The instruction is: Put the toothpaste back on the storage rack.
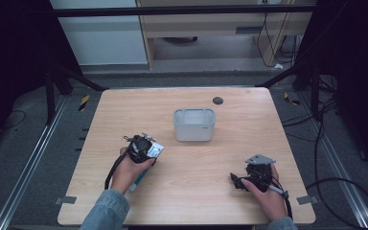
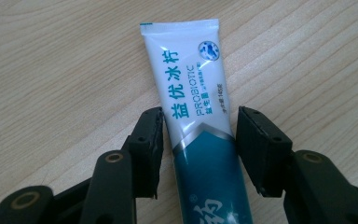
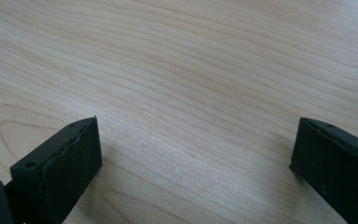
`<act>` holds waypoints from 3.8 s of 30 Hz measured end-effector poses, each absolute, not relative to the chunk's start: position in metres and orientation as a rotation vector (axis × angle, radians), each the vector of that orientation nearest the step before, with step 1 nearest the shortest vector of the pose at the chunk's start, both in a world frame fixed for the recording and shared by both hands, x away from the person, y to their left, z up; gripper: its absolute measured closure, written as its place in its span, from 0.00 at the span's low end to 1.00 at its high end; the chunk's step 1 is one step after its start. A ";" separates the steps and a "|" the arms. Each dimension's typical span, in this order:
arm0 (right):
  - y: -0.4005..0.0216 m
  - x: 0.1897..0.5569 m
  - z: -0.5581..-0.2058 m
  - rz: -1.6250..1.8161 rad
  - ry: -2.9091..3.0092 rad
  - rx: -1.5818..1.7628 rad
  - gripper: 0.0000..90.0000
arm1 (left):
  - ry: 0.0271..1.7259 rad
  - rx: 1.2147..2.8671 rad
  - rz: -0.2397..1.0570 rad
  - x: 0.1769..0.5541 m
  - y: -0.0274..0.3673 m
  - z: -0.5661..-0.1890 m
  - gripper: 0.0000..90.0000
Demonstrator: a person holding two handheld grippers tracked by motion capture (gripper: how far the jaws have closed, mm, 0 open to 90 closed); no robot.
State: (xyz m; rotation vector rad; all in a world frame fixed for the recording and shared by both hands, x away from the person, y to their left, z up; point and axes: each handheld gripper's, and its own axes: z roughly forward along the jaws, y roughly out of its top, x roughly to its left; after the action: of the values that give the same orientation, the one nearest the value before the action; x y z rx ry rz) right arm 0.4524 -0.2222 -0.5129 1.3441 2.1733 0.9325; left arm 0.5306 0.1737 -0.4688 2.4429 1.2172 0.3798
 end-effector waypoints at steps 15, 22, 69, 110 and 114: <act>-0.222 0.452 -0.513 0.931 2.174 1.343 0.02 | 1.221 2.467 0.331 0.533 0.171 -0.471 0.63; -0.223 0.453 -0.513 0.927 2.173 1.334 0.02 | 1.213 2.482 0.309 0.534 0.171 -0.470 0.69; -0.222 0.452 -0.513 0.932 2.174 1.343 0.02 | 1.138 2.289 0.477 0.516 0.198 -0.400 0.88; -0.222 0.453 -0.513 0.932 2.181 1.334 0.01 | 1.105 2.153 0.567 0.517 0.206 -0.336 0.89; -0.222 0.453 -0.513 0.932 2.182 1.333 0.01 | 1.098 2.148 0.571 0.517 0.204 -0.334 0.90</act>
State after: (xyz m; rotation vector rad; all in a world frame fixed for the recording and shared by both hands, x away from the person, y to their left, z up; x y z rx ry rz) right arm 0.4533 -0.2225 -0.5133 1.3332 2.1816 0.9320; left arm 0.5171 0.2044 -0.3339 2.1484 1.0982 0.5711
